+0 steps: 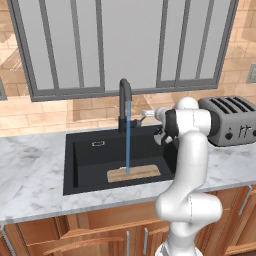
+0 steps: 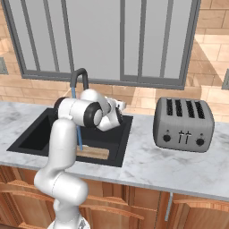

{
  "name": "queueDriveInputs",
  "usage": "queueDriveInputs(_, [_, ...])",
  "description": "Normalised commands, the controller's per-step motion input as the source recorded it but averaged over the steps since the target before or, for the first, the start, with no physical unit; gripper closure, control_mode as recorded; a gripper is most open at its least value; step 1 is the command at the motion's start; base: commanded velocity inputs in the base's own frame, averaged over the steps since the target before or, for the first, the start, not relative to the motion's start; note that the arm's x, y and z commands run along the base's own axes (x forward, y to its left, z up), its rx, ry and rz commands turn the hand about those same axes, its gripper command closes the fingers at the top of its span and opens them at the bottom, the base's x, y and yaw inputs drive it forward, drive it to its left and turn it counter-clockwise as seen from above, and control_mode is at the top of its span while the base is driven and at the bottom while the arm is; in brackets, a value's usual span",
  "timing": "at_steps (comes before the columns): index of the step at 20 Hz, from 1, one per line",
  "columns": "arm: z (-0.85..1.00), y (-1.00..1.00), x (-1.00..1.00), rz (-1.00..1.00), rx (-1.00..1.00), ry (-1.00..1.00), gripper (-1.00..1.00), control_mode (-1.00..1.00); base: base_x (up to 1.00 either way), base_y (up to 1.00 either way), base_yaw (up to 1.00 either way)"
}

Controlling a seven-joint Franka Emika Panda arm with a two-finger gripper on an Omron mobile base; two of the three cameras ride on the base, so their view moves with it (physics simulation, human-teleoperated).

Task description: Turn on the sink faucet with hot water and rinse the cutting board for ten seconds, then turn off the faucet. Push the cutting board to reach the water if necessary.

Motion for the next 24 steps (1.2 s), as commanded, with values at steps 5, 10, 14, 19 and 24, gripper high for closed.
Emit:
queueDriveInputs(5, [0.01,-0.27,-0.01,0.02,0.02,0.0,-1.0,-1.0,0.0,0.0,0.0])
queueDriveInputs(10, [-0.01,-0.17,-0.03,0.0,0.0,0.0,-1.0,-1.0,0.0,0.0,0.0])
queueDriveInputs(14, [-0.01,-0.16,-0.03,0.01,0.0,0.0,-1.0,-1.0,0.0,0.0,0.0])
queueDriveInputs(19, [-0.03,-0.12,0.0,0.0,0.0,-0.01,-1.0,-1.0,0.0,0.0,0.0])
queueDriveInputs(24, [-0.13,-0.05,0.0,0.0,0.0,-0.01,-1.0,-1.0,0.0,0.0,0.0])
